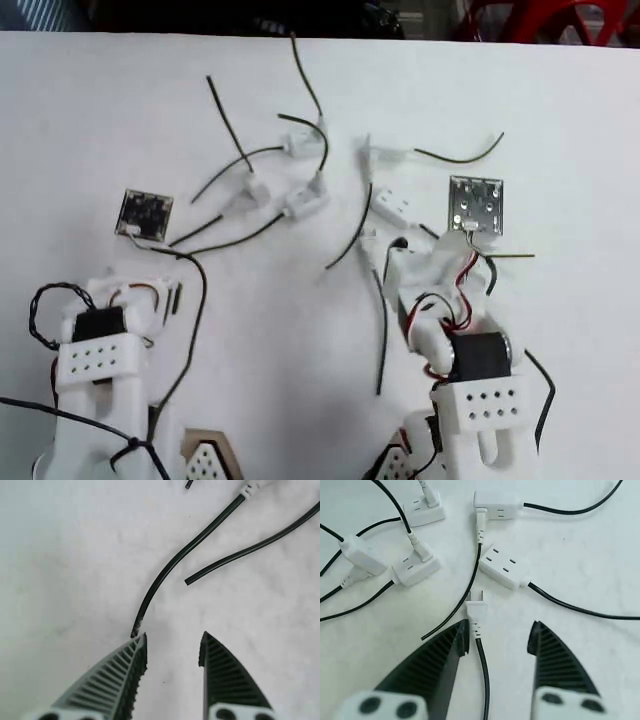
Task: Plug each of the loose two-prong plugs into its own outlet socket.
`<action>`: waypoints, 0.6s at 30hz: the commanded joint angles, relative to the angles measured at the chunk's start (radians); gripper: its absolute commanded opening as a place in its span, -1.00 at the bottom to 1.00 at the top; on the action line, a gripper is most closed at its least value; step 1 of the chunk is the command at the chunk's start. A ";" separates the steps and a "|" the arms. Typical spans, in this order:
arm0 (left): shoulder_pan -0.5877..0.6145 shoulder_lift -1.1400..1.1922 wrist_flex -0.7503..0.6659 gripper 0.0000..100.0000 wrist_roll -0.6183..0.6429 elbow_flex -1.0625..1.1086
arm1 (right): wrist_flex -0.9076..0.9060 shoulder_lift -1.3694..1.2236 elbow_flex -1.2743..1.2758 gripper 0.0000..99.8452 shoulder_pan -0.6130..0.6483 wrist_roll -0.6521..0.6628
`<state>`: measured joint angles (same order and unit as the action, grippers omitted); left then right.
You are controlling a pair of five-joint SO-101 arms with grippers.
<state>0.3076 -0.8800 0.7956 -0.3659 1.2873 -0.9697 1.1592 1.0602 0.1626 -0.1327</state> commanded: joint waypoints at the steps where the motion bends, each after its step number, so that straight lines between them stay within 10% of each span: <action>1: 0.007 -0.025 -0.020 -0.64 -0.012 -0.005 | -0.024 0.015 -0.072 -0.63 0.001 0.218; 8: 0.007 -0.025 -0.018 -0.64 -0.012 -0.005 | -0.025 -0.064 -0.074 -0.63 0.002 0.489; 18: 0.007 -0.022 -0.020 -0.64 -0.012 -0.005 | 0.156 -0.456 -0.158 -0.77 0.124 0.514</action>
<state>0.3076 -0.8800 0.7956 -0.3659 1.2873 -0.9129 0.7940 0.9559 0.2378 0.3736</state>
